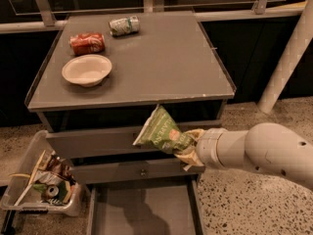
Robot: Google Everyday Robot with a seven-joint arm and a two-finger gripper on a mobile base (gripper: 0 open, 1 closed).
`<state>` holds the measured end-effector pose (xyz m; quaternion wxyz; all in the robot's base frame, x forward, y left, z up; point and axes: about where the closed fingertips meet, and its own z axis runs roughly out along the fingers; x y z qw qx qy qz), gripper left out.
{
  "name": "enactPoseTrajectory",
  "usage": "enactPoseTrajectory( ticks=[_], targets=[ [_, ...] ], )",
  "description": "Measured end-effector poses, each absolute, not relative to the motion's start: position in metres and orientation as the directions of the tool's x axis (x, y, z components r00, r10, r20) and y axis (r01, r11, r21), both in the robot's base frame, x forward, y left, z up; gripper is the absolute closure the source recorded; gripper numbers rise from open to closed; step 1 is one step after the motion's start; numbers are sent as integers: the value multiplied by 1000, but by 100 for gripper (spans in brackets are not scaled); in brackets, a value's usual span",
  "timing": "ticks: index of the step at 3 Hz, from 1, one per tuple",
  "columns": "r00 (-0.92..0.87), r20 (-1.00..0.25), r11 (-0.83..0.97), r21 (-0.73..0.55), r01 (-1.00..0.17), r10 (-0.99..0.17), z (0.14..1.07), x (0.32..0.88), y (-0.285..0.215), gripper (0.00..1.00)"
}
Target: Place green jalapeno chip bag into bottom drawer
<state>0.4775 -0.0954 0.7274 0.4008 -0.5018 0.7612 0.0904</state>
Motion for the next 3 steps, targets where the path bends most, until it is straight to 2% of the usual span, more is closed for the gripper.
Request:
enactPoseTrajectory(
  ticks=[1,3],
  targets=[
    [-164,-706,472,-265,-841,-689,728,481,-94,100],
    [-164,-739,412,-165,-896,-653,644,464,-42,100]
  ],
)
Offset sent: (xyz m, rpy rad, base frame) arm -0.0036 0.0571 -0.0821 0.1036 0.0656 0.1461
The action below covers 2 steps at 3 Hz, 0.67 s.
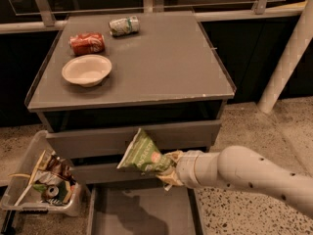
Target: Place green jalapeno chip bag into bottom drawer
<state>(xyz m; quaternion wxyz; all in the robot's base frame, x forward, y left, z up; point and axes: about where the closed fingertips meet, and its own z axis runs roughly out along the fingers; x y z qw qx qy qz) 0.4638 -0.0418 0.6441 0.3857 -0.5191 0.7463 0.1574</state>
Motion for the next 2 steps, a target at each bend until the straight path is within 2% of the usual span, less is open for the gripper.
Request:
enactPoseTrajectory(
  ticks=[1,2],
  targets=[
    [-132,-786,369,-129,-921,-605,562,452,-30,100],
    [-132,-786,369,-129,-921,-605,562,452,-30,100]
  ],
)
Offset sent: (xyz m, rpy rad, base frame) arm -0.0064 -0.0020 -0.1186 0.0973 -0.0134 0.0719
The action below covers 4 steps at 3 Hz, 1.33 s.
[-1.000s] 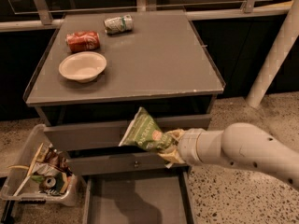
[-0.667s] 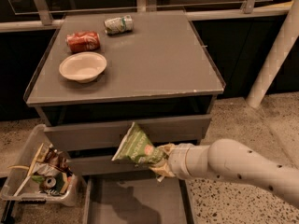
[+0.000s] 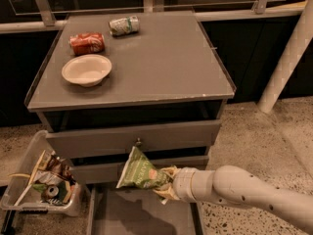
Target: Place green jalapeno chip bag into bottom drawer
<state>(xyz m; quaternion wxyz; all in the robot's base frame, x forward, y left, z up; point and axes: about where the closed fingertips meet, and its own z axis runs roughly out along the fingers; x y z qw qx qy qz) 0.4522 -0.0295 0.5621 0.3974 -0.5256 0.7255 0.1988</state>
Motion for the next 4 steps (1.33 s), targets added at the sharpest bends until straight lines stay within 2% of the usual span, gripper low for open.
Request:
enactPoseTrajectory(
  ticks=[2,4],
  targets=[
    [-82,-803,283,-110,-953,-590,511,465,-30,100],
    [4,-809,108,-84,-991,-588,412,496,-49,100]
  ],
)
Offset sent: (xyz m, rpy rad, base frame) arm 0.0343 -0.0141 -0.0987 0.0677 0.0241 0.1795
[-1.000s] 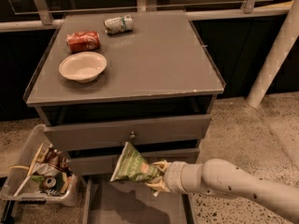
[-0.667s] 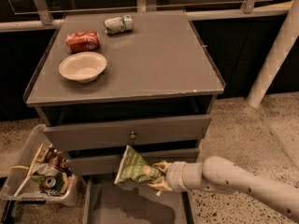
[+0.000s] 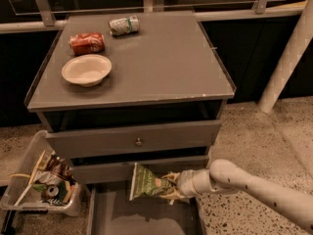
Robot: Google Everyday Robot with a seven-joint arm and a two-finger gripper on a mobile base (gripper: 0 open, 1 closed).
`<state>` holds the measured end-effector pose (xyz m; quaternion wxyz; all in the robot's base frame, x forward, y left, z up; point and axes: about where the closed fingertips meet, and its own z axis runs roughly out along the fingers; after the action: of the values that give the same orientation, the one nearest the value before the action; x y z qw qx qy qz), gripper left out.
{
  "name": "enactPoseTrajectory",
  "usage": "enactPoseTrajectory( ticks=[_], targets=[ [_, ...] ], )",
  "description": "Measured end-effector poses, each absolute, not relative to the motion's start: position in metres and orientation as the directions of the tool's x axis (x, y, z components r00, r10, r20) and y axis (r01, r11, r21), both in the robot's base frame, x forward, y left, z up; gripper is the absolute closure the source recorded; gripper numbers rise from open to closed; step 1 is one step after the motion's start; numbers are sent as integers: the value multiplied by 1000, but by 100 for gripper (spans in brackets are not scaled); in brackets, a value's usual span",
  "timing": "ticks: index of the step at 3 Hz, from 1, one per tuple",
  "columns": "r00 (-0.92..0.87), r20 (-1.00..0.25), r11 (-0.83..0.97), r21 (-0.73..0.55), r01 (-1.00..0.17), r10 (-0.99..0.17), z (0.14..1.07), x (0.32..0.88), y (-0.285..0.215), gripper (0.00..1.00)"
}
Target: Place green jalapeno chip bag into bottom drawer
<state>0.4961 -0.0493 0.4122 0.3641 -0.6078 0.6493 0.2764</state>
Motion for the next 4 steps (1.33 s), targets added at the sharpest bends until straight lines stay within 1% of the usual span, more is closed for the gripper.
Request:
enactPoseTrajectory(
  ticks=[1,2,4],
  targets=[
    [4,-809,108,-84,-991,-588,412,496,-49,100],
    [-14,-791,104,-63,-993,-612,392,498,-44,100],
    [-146,-764,169,49,-984,-629,298,508,-51,100]
  ],
)
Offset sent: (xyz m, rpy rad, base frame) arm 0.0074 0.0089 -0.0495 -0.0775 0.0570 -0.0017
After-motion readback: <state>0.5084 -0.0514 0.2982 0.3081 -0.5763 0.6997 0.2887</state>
